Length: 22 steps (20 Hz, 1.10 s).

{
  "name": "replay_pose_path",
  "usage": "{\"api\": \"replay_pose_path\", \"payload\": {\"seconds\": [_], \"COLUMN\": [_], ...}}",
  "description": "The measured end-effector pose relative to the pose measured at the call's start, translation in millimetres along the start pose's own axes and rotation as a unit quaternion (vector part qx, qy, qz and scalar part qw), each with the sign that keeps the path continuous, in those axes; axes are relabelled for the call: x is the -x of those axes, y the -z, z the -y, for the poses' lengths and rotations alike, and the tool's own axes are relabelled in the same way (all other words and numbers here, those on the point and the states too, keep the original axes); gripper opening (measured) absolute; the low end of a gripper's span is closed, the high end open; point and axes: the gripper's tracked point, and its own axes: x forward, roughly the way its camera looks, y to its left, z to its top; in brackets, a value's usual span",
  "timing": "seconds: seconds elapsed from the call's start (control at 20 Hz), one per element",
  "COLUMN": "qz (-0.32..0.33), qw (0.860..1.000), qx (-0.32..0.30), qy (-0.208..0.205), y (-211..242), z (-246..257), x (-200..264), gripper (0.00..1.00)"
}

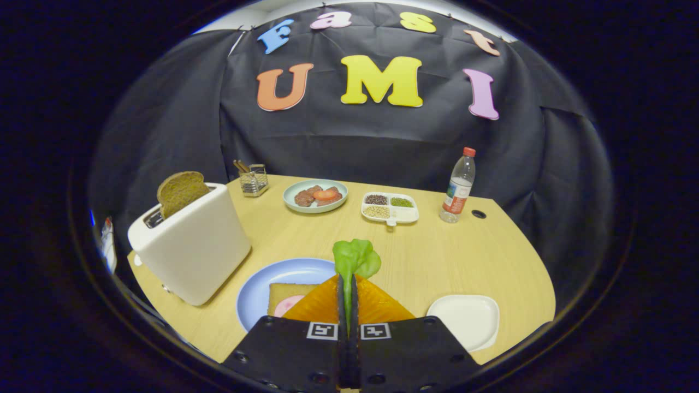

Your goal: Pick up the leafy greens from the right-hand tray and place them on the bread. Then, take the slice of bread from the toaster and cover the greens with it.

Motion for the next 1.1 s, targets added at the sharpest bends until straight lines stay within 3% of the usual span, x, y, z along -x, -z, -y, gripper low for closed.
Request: {"api": "replay_pose_path", "payload": {"seconds": [0.55,0.85,1.0,1.05,1.1], "qz": [0.003,-0.006,-0.021,-0.032,-0.040], "qw": [0.992,0.988,0.997,0.998,0.999], "qx": [0.107,0.130,0.074,0.045,0.015], "qy": [0.061,0.078,0.020,-0.003,-0.026], "y": [3,16,31,33,36], "z": [-22,-21,-52,-61,-70], "x": [-21,-33,-34,-33,-30], "gripper": [0.01,0.00,0.01,0.09,0.09]}}
